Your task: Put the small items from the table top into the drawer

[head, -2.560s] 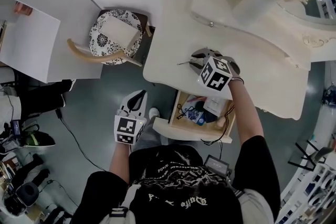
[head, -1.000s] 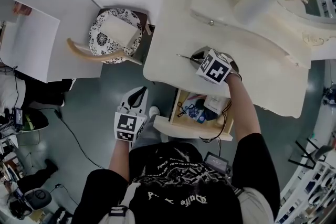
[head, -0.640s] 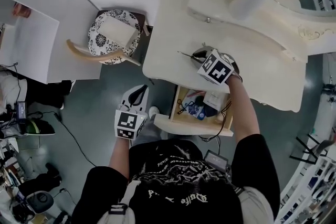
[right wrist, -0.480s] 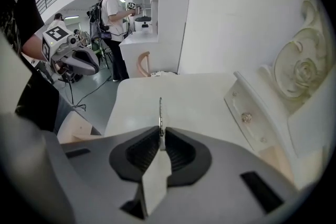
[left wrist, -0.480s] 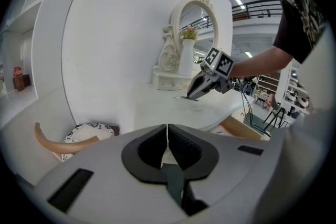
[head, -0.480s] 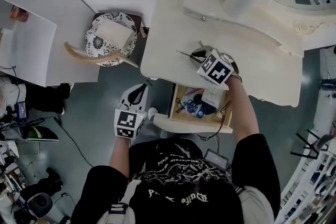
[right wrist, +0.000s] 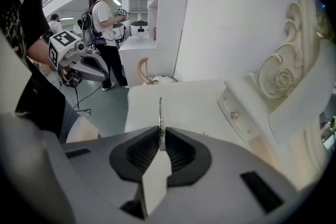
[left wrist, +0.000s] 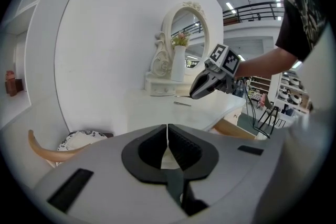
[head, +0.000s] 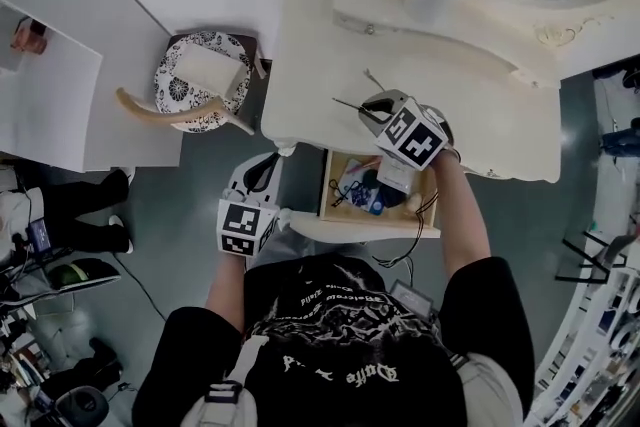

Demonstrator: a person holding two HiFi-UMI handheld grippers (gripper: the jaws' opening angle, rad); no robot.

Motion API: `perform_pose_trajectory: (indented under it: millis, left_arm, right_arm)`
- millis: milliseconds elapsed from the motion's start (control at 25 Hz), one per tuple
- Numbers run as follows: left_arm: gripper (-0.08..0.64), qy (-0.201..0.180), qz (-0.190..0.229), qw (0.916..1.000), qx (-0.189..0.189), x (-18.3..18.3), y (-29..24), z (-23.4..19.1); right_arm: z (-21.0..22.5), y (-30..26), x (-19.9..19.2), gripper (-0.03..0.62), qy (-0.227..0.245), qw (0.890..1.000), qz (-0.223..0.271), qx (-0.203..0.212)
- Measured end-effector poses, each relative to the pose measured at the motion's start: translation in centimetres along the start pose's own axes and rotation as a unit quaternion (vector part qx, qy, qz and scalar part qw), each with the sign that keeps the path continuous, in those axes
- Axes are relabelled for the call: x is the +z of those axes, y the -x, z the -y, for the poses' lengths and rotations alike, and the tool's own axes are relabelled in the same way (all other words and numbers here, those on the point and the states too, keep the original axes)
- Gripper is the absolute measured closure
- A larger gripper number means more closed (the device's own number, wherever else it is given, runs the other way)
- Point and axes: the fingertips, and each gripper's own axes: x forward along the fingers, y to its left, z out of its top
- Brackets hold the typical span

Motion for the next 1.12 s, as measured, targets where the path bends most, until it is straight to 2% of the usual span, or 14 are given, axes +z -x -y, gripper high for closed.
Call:
perform_pose_trajectory:
  millis: [160, 560, 1120]
  left_arm:
    - [0.54, 0.009, 0.01, 0.9999, -0.008, 0.3, 0.6, 0.3]
    - [0.54, -0.009, 0.014, 0.9993, -0.032, 0.3, 1.3, 1.7]
    - [0.538, -0.02, 0.015, 0.9978, -0.061, -0.2, 2.1, 4.0]
  right_arm:
    - [-1.1, 1.2, 0.0, 0.545, -0.01, 1.0, 0.003, -0.01]
    - [-3.4, 3.1, -1.5, 0.545, -0.031, 0.999, 0.005, -0.032]
    - [-7.7, 4.1, -4.3, 0.545, -0.066, 0.998, 0.006, -0.023]
